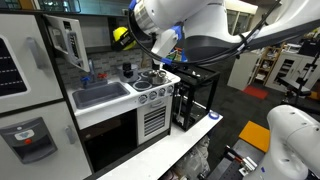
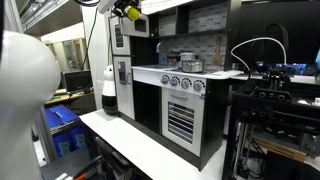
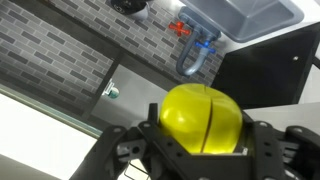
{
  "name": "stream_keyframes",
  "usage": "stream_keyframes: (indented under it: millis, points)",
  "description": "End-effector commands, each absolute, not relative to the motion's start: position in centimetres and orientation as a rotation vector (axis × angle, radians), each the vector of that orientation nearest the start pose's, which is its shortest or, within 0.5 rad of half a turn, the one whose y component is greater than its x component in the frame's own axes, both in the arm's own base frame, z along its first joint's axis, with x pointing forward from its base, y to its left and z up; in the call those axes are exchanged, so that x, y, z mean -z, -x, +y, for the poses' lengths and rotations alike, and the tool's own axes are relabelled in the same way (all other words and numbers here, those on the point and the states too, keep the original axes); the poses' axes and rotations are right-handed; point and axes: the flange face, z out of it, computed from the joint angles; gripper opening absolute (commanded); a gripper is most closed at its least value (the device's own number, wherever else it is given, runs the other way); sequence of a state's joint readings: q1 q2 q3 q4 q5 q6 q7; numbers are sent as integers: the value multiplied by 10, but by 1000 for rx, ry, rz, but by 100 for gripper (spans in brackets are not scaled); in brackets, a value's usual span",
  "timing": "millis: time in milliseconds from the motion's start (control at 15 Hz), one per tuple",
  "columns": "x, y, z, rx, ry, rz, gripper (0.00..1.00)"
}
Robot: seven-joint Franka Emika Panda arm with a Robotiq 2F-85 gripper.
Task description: Open the oven door and remove the yellow object.
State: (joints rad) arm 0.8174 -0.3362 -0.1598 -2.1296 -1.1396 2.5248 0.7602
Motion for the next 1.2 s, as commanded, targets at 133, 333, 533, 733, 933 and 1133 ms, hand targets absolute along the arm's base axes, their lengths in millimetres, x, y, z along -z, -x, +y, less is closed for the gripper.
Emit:
stream_keyframes:
  millis: [133, 333, 533, 733, 933, 1133]
  points:
    - [-627, -395, 256, 1713, 2812, -728, 44]
    - [-627, -396, 232, 1717, 2825, -639, 44]
    - [-626, -398, 214, 1733, 2821, -561, 44]
    - [-626, -399, 198, 1766, 2800, -499, 44]
    - [-624, -401, 185, 1795, 2783, -428, 44]
    - [-621, -405, 171, 1806, 2780, -373, 44]
